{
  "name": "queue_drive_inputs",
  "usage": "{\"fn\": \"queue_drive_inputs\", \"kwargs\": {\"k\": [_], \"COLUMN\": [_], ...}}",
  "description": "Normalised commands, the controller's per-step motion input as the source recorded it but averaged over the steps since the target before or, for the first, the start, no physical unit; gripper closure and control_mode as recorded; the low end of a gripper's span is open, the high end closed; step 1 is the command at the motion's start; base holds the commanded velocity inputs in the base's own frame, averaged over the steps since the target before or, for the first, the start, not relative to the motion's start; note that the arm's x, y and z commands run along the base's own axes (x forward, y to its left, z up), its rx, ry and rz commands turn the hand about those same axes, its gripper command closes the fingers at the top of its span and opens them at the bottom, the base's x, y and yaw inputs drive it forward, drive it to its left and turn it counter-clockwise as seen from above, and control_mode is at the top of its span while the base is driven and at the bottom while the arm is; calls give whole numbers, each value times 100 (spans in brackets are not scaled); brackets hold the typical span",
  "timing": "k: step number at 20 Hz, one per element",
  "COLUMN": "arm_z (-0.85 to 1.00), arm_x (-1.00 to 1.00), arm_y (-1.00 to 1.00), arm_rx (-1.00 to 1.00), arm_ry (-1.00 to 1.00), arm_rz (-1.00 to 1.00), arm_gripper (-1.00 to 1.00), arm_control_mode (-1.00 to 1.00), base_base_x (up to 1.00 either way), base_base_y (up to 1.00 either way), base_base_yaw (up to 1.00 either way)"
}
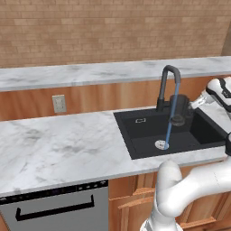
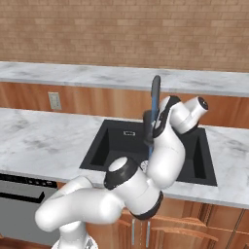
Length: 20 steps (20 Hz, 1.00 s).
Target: Turn on the sink faucet and place the jug under the water for a few seconds to fill it up.
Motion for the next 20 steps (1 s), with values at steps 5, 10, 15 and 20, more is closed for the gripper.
{"fn": "queue_drive_inputs", "kwargs": {"k": [5,10,15,20], "arm_z": [5,1,0,0], "arm_x": [-34,7,31,14], "arm_y": [0,0,5,2], "arm_rx": [0,0,0,0], "arm_ry": [-2,-3,-2,0], "arm_rz": [0,0,-1,0], "arm_gripper": [100,100,100,100], "arm_control_mode": [-100,-100,-100,-100], "base_base_x": [0,0,0,0], "base_base_y": [0,0,0,0], "base_base_yaw": [0,0,0,0]}}
